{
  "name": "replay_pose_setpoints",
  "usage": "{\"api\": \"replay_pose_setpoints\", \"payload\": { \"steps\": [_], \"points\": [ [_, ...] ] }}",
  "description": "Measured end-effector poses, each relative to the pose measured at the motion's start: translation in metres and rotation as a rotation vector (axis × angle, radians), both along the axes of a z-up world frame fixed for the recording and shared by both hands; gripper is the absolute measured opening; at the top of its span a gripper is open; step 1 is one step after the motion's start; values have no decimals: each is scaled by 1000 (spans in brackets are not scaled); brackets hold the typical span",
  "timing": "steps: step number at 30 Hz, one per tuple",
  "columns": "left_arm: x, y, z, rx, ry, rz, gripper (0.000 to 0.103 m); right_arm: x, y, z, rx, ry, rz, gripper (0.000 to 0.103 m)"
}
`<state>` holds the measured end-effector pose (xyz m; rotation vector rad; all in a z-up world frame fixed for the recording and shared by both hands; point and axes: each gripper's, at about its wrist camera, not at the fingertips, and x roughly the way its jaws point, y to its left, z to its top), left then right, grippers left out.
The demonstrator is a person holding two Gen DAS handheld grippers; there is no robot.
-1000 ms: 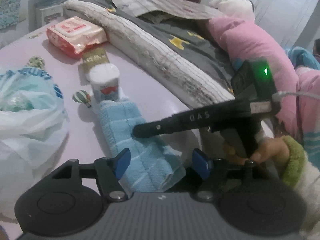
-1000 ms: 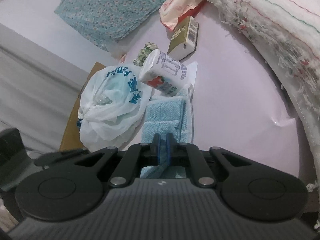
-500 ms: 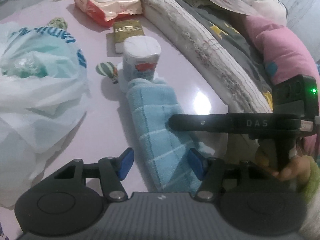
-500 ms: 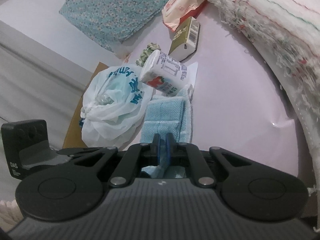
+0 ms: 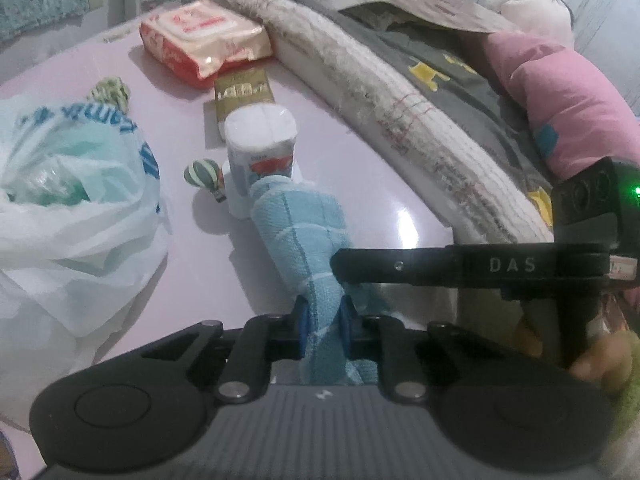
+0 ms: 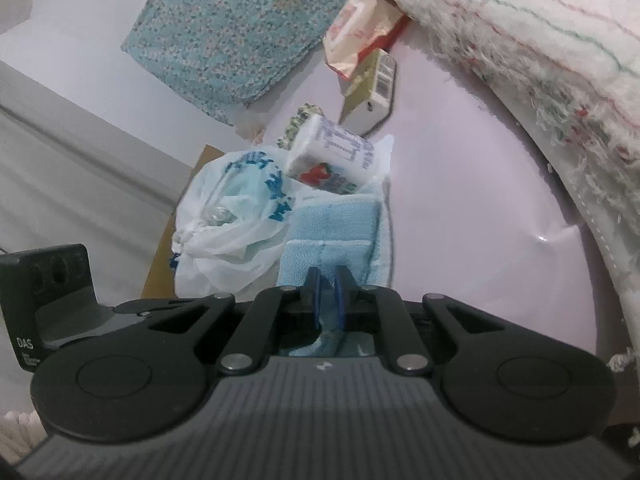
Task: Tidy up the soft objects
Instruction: 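Carry the blue checked towel into the cardboard box with the left gripper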
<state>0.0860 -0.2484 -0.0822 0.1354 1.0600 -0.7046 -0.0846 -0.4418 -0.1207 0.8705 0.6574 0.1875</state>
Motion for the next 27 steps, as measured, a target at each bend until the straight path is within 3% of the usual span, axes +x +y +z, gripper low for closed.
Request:
{"api": "replay_pose_setpoints", "payload": {
  "steps": [9, 20, 27],
  "points": [
    [-32, 36, 62, -57, -164, 56, 16, 13, 34, 63, -30, -119, 93, 9],
    [-46, 168, 139, -138, -366, 303, 16, 109, 137, 137, 59, -264, 317, 13],
    [-11, 255, 156, -107, -386, 506, 16, 138, 171, 165, 41, -320, 341, 18]
  ]
}}
